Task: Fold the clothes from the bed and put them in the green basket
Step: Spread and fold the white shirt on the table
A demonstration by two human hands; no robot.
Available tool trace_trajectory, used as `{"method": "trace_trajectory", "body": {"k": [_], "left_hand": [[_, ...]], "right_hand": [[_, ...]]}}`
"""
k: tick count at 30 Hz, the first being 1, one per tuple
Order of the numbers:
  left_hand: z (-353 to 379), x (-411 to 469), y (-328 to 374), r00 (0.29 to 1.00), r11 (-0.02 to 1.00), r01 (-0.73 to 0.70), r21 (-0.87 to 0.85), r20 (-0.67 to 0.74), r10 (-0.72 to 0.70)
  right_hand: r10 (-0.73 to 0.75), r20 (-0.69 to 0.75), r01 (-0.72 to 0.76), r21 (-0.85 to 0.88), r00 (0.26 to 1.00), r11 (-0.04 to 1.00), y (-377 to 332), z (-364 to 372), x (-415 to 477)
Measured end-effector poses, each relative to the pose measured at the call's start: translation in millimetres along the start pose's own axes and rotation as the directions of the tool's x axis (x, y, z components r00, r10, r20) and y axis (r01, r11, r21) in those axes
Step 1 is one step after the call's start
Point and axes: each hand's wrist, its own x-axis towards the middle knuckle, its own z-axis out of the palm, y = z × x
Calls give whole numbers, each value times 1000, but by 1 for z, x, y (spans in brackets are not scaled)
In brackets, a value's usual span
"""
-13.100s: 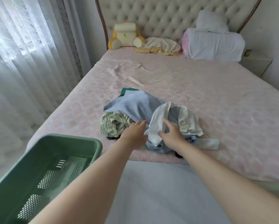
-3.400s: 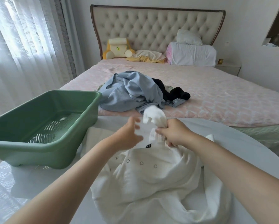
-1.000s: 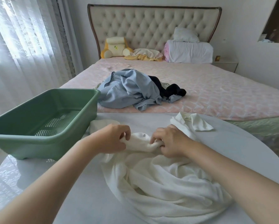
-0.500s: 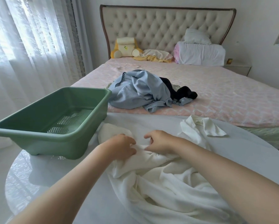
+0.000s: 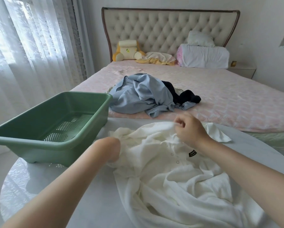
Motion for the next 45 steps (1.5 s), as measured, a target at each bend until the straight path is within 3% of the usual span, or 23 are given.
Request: {"method": "trace_trajectory", "body": {"k": [1,3,5,6,7,8,9,11,13,14,16,19,22,24,26,29,31,34,36,38,41,43,45], "left_hand": [[-1,-3,3,999,999,-18,46,36,16],[-3,-1,7,995,996,-37,-80,-95,30],[-1,7,10,927,944,-119,-307,-376,-5],[2,13,12,896,910,-176,-374,-444,-9],[7,19,14,897,884,-212,-418,-442,6],[12,24,18,915,872,-229,-432,-401,42],[18,28,21,933,869,-231,-436,-353,71],[28,35,24,960,878,-192,-438,-271,75],[32,39,22,956,909,-169,-380,-289,57],[32,40,21,947,924,-163,-345,-317,49],[29,45,21,925,919,-190,-345,-375,50],[21,46,23,874,859,-270,-435,-485,29],[-2,40,21,702,701,-457,-547,-706,-94],[-25,31,15,485,610,-603,-514,-844,-231],[-41,24,6,313,579,-682,-448,-893,-323],[-45,25,1,218,637,-660,-399,-913,-345],[-36,32,3,253,701,-576,-420,-908,-335],[-21,45,6,504,712,-433,-552,-804,-317],[-12,51,8,681,777,-328,-538,-704,-200],[-2,56,13,809,850,-260,-459,-583,-67],[9,64,22,857,927,-214,-308,-515,27],[10,70,20,838,953,-183,-240,-545,23],[9,73,17,753,952,-197,-233,-658,-5]], "right_hand": [[-14,134,10,25,991,1000,-2,-1,-5],[-13,469,-52,126,883,991,-12,-1,-15],[-20,782,-147,142,622,979,-21,1,-25],[-22,873,-144,105,486,984,-26,2,-29],[-16,916,-135,76,400,988,-29,3,-31],[1,922,-148,61,387,987,-29,6,-31],[26,902,-197,66,432,978,-29,9,-30],[93,786,-316,134,611,939,-25,16,-26],[139,594,-290,165,792,943,-16,24,-20],[149,510,-245,127,847,961,-12,27,-18],[158,447,-215,79,880,974,-9,33,-16],[213,545,-291,59,811,955,-18,39,-13],[238,634,-252,-70,736,965,-26,40,-10],[153,598,-184,-9,787,983,-23,37,-4],[122,445,-173,77,887,982,-20,29,5],[189,106,-210,231,976,950,-15,7,20],[257,-62,-215,381,965,899,-8,-3,26],[297,-155,-239,307,942,921,10,-3,30],[351,-20,-347,110,936,931,22,1,28],[400,216,-373,-154,891,915,30,5,23],[311,335,-180,-370,890,912,31,12,17],[176,405,-44,-314,897,948,26,19,16],[96,512,8,-198,853,980,20,26,14]]}}
